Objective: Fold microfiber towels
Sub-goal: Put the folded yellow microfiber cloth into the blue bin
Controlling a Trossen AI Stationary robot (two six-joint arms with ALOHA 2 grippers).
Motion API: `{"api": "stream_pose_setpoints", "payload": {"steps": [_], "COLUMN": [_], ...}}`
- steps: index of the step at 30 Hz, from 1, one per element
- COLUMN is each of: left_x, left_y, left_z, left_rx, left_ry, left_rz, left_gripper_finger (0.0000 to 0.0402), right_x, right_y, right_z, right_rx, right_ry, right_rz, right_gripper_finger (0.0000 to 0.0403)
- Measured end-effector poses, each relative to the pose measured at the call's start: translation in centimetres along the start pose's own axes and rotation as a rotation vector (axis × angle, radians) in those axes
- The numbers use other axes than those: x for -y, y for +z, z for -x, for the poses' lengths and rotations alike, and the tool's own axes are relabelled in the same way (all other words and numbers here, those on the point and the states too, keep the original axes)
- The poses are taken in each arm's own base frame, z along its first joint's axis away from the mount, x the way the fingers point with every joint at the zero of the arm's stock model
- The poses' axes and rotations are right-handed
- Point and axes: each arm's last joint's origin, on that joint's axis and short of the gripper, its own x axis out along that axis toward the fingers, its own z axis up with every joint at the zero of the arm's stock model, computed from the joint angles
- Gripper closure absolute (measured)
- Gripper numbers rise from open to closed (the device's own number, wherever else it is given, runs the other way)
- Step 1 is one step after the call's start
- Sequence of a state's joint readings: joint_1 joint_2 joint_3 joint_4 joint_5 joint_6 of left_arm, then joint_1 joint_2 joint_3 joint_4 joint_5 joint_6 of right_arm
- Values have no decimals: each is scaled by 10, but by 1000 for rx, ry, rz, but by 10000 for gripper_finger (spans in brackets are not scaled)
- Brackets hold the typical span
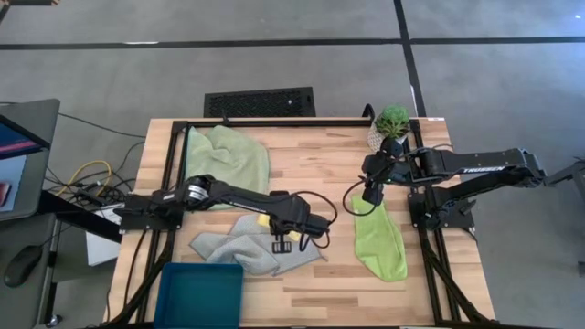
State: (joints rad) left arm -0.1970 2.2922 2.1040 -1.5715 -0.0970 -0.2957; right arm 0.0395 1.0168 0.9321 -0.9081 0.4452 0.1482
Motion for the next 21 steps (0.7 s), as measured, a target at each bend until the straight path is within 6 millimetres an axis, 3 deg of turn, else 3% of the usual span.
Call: {"api": "stream_pose_setpoints", "payload": {"steps": [9,21], "left_x": [18,61], "left_y": [-30,-53], "left_z": [42,51], "left_rx": [104,188], "left_ry": [-49,30], "left_rz": [169,241], "left_gripper_finger": [401,401], "right_x": [0,0], "right_y": [-1,-1], "right_z": [-1,-1], "right_rx": [-6,-7], "right_ry": [0,0], "right_rz": [3,4], "right_gripper_finger": [165,165]}}
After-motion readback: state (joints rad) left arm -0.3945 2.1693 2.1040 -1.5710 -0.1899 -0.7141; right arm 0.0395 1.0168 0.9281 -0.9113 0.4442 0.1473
